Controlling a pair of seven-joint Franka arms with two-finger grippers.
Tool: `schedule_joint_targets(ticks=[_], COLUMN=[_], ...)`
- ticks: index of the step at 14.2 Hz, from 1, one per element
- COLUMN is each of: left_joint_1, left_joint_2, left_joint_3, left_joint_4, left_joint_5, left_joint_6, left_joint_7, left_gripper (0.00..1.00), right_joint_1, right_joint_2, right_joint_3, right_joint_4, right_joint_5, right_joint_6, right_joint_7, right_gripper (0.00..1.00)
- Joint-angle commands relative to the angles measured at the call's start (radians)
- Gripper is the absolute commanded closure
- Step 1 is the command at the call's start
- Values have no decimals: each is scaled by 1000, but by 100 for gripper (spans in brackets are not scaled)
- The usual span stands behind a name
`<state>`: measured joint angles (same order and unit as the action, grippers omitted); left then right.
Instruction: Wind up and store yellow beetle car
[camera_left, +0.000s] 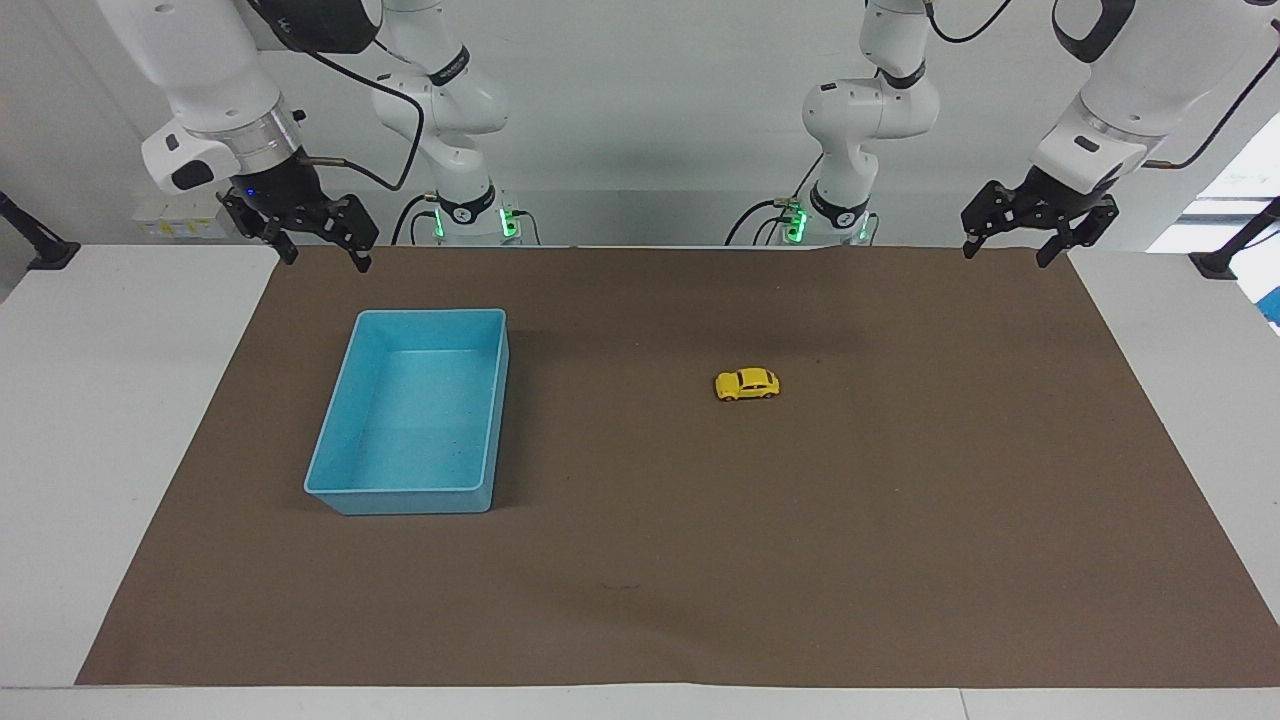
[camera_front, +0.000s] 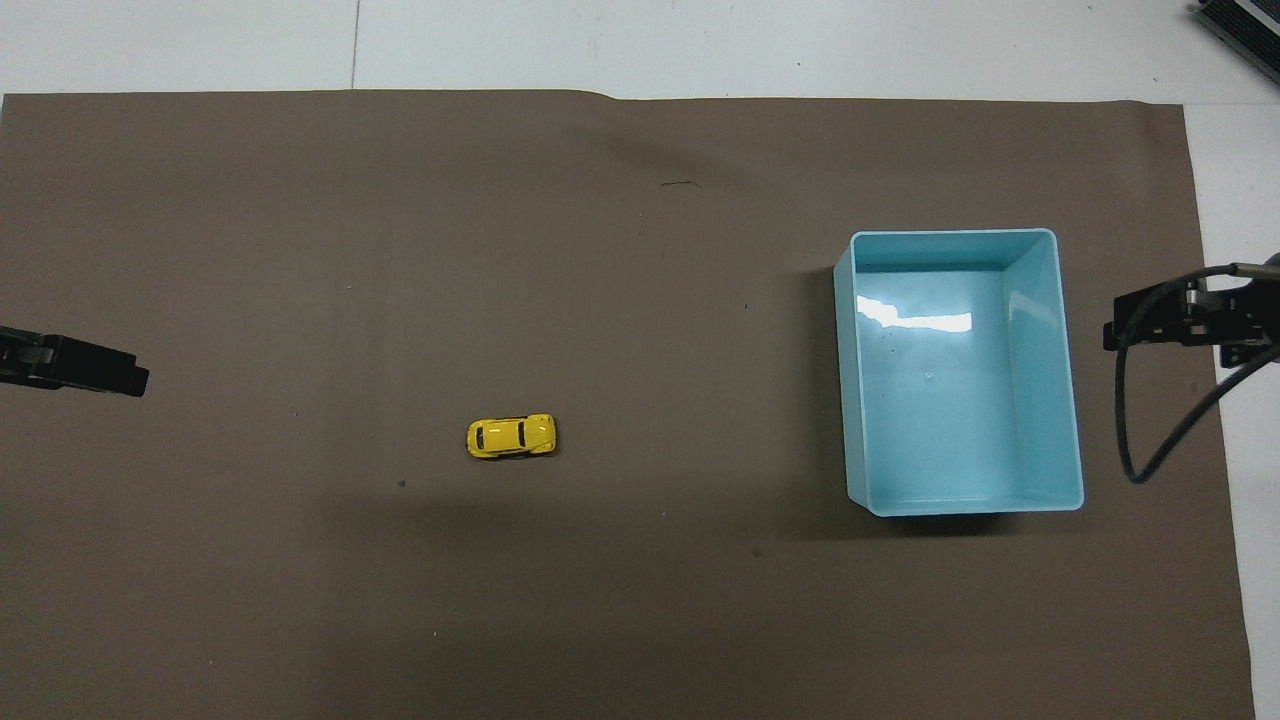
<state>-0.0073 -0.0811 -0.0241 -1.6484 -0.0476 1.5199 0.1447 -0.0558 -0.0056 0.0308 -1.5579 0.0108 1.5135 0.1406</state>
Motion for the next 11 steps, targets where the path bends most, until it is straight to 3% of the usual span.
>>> schedule_joint_targets(ticks=[1, 7, 11], left_joint_1=[15, 7, -23], left_joint_2=[-20, -20, -14], left_joint_3=[-8, -8, -13], left_joint_4=[-28, -36, -54], left_joint_5=[15, 15, 15], left_joint_6=[20, 20, 29], left_joint_7=[13, 0, -178], left_gripper=[0, 0, 0], right_joint_1=[-10, -10, -10], right_joint_2=[-16, -16, -16], right_joint_3=[8, 8, 8], right_joint_4=[-11, -11, -11], right_joint_5=[6, 6, 6], right_joint_6=[2, 2, 1], right_joint_7=[-32, -32, -32], right_gripper=[0, 0, 0])
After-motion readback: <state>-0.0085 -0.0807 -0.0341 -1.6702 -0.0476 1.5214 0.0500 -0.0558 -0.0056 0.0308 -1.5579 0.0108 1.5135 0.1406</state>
